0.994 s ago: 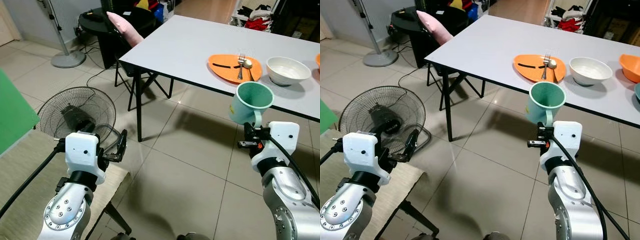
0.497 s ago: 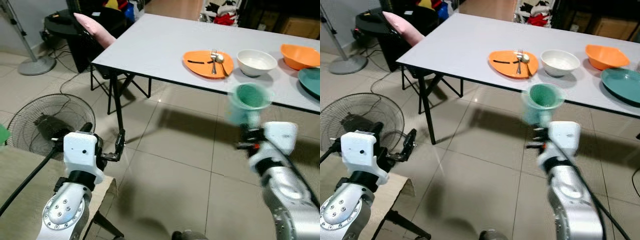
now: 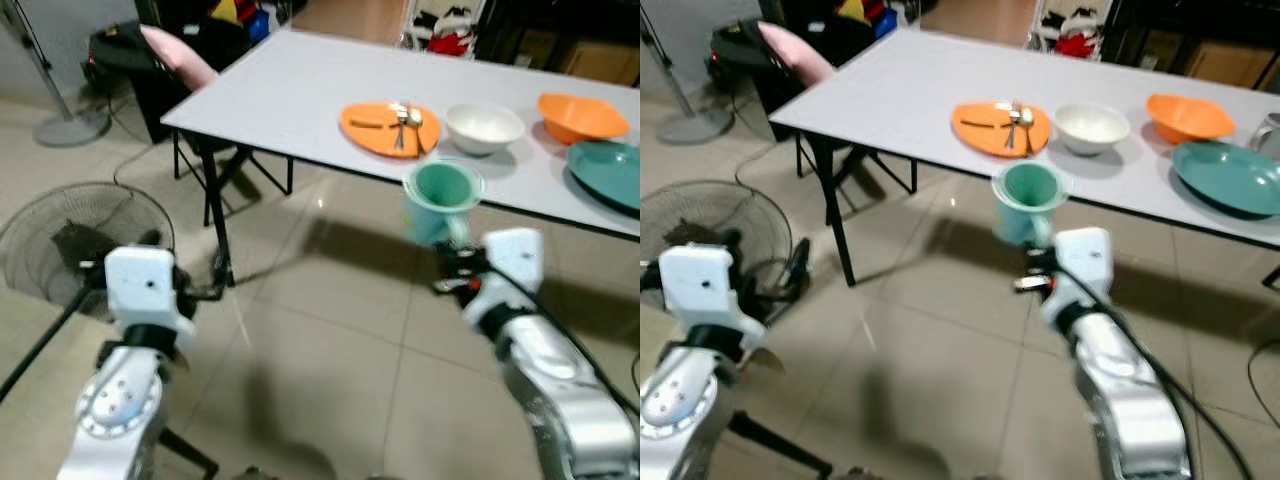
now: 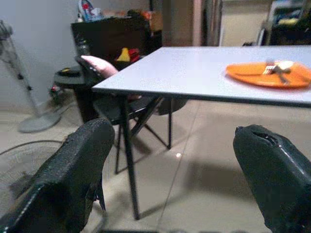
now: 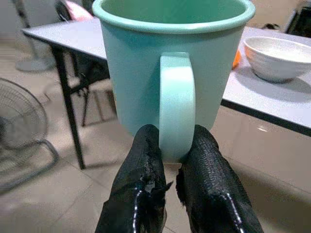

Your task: Setting the table

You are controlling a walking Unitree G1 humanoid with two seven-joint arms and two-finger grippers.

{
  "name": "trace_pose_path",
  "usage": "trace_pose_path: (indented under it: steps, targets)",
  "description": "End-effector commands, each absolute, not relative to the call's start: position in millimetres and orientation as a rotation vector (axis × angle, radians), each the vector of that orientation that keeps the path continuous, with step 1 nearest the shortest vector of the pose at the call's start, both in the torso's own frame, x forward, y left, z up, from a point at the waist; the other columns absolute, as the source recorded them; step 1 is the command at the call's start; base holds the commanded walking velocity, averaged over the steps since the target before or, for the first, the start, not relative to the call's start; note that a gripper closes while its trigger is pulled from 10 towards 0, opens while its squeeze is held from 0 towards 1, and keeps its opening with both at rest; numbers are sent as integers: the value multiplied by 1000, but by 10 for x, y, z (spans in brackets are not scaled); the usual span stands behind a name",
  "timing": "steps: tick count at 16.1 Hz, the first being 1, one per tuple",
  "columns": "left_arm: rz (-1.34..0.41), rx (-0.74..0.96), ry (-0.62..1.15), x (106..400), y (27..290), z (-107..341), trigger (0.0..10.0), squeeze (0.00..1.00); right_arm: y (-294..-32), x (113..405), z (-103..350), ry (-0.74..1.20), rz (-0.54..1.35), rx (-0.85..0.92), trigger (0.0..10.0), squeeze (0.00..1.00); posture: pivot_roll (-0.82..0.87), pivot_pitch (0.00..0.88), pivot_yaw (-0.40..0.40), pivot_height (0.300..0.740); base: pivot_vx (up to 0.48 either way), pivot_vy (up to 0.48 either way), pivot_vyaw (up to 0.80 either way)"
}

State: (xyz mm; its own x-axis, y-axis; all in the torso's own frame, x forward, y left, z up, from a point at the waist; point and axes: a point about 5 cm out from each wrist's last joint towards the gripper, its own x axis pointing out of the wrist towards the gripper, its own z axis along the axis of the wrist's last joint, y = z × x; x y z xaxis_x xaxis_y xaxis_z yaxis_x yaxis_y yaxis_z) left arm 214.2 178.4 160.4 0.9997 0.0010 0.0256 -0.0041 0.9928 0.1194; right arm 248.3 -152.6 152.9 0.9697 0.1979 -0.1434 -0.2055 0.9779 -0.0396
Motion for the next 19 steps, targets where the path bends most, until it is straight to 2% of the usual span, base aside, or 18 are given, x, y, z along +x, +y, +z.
trace_pose_path:
  steps: [1,7,11,18,19]
  targets:
    - [-5,118,-37,2180,1779,1636,10000,0,-1545,2535,1555,138,183,-54,10000,0,-66,49,9,740,270,0,-606]
    - [-24,110,-59,2281,1776,1704,10000,0,-1479,2720,1687,68,168,-45,10000,0,-63,49,14,740,348,0,-800]
    - [-14,107,-60,2307,1786,1714,10000,0,-1380,2828,1776,39,245,-80,10000,0,-61,47,13,740,355,0,0]
    - [-7,105,-46,2275,1808,1696,10000,0,-1208,2831,1893,-4,369,-34,10000,0,-56,43,13,740,363,0,0]
    - [-8,105,-46,2274,1808,1697,10000,0,-1200,2830,1894,-1,374,-26,10000,0,-55,42,13,740,364,0,800]
